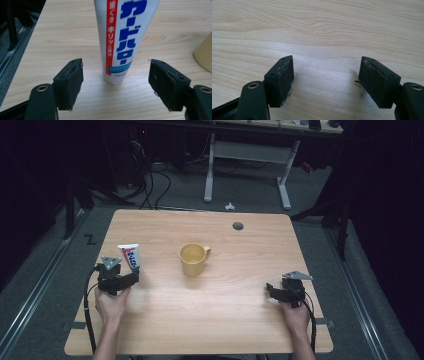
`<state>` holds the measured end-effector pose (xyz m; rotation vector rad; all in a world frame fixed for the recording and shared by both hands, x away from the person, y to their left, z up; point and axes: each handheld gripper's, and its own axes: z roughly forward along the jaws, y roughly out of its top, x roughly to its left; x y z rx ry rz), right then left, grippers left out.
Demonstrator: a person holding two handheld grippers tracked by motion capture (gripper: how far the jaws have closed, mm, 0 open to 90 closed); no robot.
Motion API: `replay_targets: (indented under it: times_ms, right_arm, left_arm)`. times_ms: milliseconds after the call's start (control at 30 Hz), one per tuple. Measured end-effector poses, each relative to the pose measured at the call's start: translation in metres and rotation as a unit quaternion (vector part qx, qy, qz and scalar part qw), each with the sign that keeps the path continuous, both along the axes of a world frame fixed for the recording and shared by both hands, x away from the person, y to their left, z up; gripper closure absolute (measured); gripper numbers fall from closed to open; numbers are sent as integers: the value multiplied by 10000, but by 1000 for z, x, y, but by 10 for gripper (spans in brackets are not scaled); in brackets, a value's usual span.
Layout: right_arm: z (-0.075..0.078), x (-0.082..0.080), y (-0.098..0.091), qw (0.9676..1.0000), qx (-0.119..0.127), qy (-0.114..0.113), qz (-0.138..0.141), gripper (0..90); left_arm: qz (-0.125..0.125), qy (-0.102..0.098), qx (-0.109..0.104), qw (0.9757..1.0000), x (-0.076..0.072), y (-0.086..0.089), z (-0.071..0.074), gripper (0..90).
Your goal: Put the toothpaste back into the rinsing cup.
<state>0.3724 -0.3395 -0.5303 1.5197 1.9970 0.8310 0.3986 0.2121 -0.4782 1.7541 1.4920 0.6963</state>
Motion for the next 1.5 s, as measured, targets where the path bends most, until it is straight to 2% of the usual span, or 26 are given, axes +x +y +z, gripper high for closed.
replay_targets:
  times_ms: [100, 733, 800, 1133, 1267, 1400, 1500]
  right_arm:
    - [0, 0, 0, 10000, -1, 1, 0, 284]
    - [0, 0, 0, 10000, 3, 1, 0, 284]
    - [0, 0, 0, 10000, -1, 1, -1, 284]
    - [0, 0, 0, 10000, 0, 1, -2, 284]
    - [0, 0, 0, 10000, 0, 0, 0, 284]
    - [0, 0, 0, 10000, 0, 1, 0, 284]
    - [0, 0, 0, 10000, 1, 1, -1, 284]
  left_arm:
    - [-15, -45, 2, 10000, 2, -1, 3, 275]
    - [-69, -39, 64, 9999, 21, -11, 16, 258]
    - [-50, -70, 28, 10000, 24, -12, 16, 258]
    - [23, -10, 107, 9999, 36, -17, 17, 262]
    - [57, -19, 26, 10000, 39, -17, 15, 277]
    - [104, 23, 51, 9999, 42, -17, 13, 298]
    - [125, -20, 78, 9999, 42, -18, 12, 321]
